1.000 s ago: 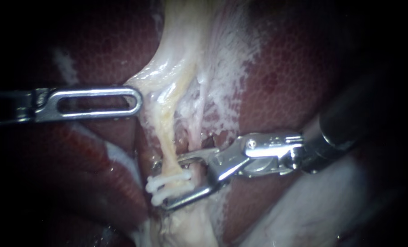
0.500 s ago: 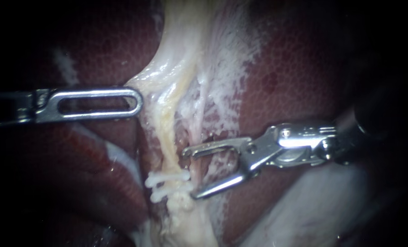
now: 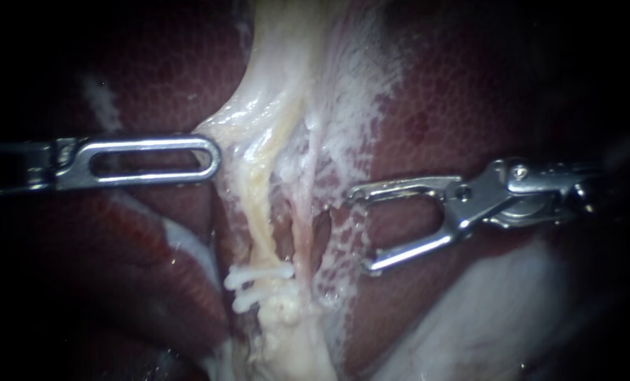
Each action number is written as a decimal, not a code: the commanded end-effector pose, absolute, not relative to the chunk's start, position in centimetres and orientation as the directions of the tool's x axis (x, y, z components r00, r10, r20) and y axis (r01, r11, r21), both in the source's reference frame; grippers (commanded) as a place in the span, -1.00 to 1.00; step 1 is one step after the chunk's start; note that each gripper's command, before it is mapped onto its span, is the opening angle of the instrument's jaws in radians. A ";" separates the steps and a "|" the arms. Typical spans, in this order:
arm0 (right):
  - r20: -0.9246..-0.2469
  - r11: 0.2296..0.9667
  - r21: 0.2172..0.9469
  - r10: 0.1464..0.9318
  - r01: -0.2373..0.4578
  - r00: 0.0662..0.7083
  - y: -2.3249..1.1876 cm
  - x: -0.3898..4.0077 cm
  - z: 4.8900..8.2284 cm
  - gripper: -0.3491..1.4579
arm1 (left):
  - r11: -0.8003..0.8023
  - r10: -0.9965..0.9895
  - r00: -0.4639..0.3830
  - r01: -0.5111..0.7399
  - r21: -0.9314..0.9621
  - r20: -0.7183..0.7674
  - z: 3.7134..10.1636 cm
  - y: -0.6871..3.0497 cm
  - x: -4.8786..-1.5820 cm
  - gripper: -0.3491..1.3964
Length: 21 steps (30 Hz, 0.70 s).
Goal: Going back second clip left tube
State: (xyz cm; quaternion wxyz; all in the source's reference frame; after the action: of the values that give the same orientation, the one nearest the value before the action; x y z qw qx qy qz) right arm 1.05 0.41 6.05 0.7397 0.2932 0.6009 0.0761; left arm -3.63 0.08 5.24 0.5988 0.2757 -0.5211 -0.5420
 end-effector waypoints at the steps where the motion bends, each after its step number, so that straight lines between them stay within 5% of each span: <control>1: -0.845 0.818 0.524 0.463 0.239 0.266 0.43 1.02 6.03 0.05 | 0.260 -0.937 -0.131 0.362 0.895 0.325 5.24 0.08 -3.63 -1.00; 21: -0.851 0.839 0.507 0.451 0.196 0.270 0.44 0.80 5.75 0.05 | 0.260 -0.936 -0.132 0.364 0.894 0.326 5.25 0.07 -3.63 -1.00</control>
State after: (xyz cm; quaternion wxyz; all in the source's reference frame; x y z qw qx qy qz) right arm 0.81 0.43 5.74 0.7494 0.2703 0.5985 0.0850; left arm -3.63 0.07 5.25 0.5989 0.2742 -0.5212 -0.5427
